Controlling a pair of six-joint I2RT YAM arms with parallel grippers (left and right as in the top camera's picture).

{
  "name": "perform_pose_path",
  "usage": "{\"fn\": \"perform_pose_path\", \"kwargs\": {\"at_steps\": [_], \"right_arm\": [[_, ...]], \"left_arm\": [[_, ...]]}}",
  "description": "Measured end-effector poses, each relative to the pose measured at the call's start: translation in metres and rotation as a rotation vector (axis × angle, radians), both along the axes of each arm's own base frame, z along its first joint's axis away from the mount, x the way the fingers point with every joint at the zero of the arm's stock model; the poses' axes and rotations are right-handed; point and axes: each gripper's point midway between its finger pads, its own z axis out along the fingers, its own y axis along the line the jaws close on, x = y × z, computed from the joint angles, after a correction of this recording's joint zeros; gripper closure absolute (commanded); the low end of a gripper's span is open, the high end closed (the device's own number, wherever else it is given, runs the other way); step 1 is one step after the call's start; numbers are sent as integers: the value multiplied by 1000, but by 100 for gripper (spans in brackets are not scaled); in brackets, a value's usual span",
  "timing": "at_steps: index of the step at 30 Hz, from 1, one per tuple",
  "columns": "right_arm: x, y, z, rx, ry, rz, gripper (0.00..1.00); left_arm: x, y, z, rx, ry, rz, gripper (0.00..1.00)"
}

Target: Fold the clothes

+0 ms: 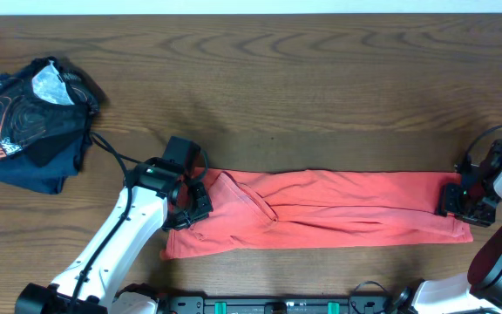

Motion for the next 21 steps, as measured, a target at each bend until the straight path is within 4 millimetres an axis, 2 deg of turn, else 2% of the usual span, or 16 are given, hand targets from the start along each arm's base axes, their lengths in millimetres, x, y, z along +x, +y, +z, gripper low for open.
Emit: {"fn": "perform_pose_path", "kwargs": {"at_steps": [16,21], "right_arm": [[16,-23,2,-85,-71,33,37],[16,-27,1,-64,-93,12,40]], "left_arm": [[-1,0,0,1,3,0,73],[10,-3,1,-14,-39,0,73]]}}
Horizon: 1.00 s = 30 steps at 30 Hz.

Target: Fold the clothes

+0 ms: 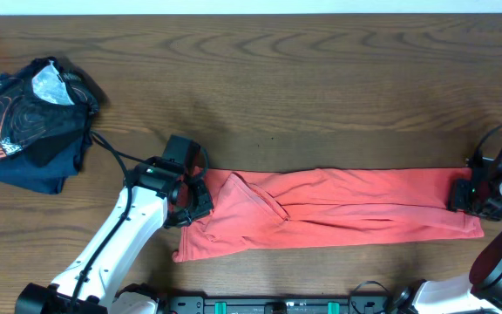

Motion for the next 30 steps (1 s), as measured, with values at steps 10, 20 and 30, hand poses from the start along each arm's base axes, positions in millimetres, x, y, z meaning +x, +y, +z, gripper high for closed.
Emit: {"fn": "perform_pose_path", "kwargs": {"at_steps": [10,20,30], "right_arm": [[7,5,-2,37,-36,9,68],[9,0,-2,19,-50,-53,86],[15,0,-2,3,-60,-45,86]], "left_arm": [[15,-11,-3,-34,-71,-19,73],[10,-15,-42,-19,22,-31,73],[40,-32,-52,-82,-42,-37,73]]}}
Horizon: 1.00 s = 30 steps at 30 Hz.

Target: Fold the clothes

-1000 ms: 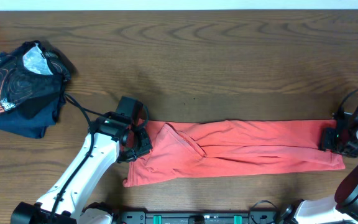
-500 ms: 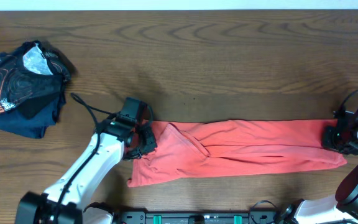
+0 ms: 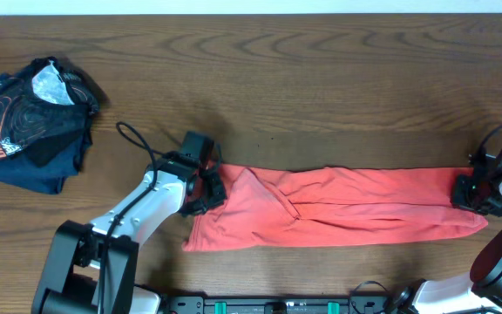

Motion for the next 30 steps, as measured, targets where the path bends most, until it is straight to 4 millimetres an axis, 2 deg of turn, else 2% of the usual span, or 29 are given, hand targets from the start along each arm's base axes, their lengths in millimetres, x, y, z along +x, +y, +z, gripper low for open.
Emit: {"fn": "perform_pose_path", "kwargs": {"at_steps": [4,7,19,23,25,30], "right_arm": [[9,-1,0,-19,-26,-1,86],[18,-2,1,-32,-55,-13,86],[65,0,4,-56,-230,-108,83],[71,0,5,-56,-256,-135,85],[72,1,4,-54,-257,-139,99],[72,3,4,-49,-256,-150,99]], "left_arm": [[27,-10,3,-54,-97,-2,73],[44,-9,4,-80,-153,10,73],[102,28,12,-97,-341,140,73],[104,31,12,-87,-350,149,73],[102,30,12,-91,-336,146,73],[84,28,13,-98,-252,124,73]]}}
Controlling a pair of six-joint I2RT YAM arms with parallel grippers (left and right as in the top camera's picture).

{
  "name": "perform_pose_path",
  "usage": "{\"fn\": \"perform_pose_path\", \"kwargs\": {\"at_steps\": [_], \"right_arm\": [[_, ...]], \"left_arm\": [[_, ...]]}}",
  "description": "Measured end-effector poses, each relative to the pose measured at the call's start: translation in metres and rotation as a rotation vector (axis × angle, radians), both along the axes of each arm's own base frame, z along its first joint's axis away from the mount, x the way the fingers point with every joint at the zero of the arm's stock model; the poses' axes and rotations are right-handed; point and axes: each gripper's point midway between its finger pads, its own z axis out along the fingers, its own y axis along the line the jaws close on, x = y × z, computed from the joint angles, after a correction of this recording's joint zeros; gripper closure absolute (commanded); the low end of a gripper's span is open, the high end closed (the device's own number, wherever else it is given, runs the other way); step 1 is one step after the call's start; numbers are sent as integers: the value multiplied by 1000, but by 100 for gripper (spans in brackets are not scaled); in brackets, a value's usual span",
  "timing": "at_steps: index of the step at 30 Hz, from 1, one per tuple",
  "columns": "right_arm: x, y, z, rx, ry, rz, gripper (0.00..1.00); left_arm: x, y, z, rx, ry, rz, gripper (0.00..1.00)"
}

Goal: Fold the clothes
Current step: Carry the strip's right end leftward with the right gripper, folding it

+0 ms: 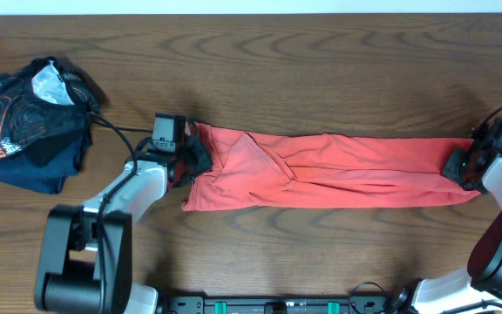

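A red garment lies stretched in a long band across the middle of the table, with a folded crease near its left third. My left gripper is at the band's upper left corner, shut on the cloth. My right gripper is at the right end, shut on the cloth there. The fingertips of both are partly hidden by the gripper bodies and the fabric.
A crumpled dark garment with red and white print lies at the far left of the wooden table. The left arm's cable loops between it and the red cloth.
Both grippers have moved toward the far side of the table with the cloth. The left end went left and up; the band now lies higher and straighter.
Both grippers held the ends of the red band lying low on the table. The band then sat further right, with the right end nearer the table edge. It then stretched longer, and now it lies further from the front edge, drawn taut.
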Motion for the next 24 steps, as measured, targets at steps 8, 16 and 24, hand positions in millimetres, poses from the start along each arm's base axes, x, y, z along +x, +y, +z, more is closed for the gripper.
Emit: {"fn": "perform_pose_path", "kwargs": {"at_steps": [8,16,24], "right_arm": [[-13,6,9,21,53,0,99],[9,23,71,-11,-6,69,99],[28,94,109,-24,-35,274,99]], "left_arm": [[-21,12,59,6,-73,-29,73],[-45,22,76,27,-55,-44,73],[-61,24,69,34,15,-50,73]]}}
